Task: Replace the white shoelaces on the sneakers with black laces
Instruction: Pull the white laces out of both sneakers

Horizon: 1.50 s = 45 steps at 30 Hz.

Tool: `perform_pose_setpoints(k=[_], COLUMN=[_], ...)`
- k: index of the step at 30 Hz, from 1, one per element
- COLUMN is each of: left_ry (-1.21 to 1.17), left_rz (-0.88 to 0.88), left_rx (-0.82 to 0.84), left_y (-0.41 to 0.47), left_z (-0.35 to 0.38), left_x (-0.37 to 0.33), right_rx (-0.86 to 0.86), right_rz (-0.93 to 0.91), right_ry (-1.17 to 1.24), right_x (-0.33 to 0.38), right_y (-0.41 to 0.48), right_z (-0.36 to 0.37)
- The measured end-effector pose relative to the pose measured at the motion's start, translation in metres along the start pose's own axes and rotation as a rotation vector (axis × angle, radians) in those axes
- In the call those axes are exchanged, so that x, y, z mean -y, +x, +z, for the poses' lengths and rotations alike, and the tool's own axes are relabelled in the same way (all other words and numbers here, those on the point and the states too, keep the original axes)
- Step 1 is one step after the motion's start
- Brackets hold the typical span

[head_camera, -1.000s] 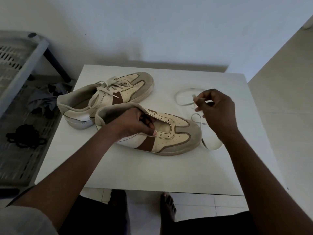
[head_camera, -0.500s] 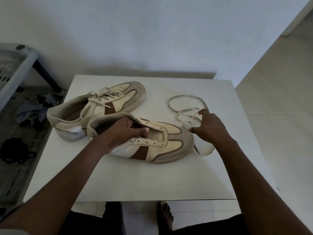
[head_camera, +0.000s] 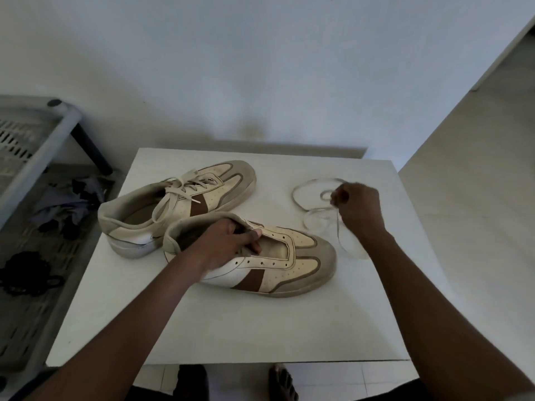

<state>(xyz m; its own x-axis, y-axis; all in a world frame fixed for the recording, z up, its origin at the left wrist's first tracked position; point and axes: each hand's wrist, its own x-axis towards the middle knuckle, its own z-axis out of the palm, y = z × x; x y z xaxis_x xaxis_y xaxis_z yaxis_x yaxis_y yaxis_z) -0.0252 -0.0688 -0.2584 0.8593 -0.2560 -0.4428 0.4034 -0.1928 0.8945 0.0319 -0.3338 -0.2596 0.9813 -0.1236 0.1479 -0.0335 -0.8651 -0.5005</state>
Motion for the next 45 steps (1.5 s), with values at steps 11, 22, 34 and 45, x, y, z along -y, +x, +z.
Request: perform_pose_setpoints(k=[11,22,34,45], left_ry=[-0.06,-0.283,0.547,1.026], left_rz=[-0.047,-0.206,0.463,-0.08], left_rx=[-0.189,-0.202,-0.932,-0.621], left_y=[0.006,-0.009,-0.024,-0.021], left_z=[0.016,0.052,-0.046,-0.087], left_x=[-0.004,-0.027,-0.042,-0.016], right_rx=[0.006,0.273,0.402,0.545], right_rz=[0.206,0.19,0.242,0.092], right_ry=[0.324,0.267,0.221,-0.167], right_x=[0.026,0.086,0.093,0.126], right_y=[-0.007,-0.094,-0.083,-0.092], right_z=[-0.014,0.007,-0.001,0.013])
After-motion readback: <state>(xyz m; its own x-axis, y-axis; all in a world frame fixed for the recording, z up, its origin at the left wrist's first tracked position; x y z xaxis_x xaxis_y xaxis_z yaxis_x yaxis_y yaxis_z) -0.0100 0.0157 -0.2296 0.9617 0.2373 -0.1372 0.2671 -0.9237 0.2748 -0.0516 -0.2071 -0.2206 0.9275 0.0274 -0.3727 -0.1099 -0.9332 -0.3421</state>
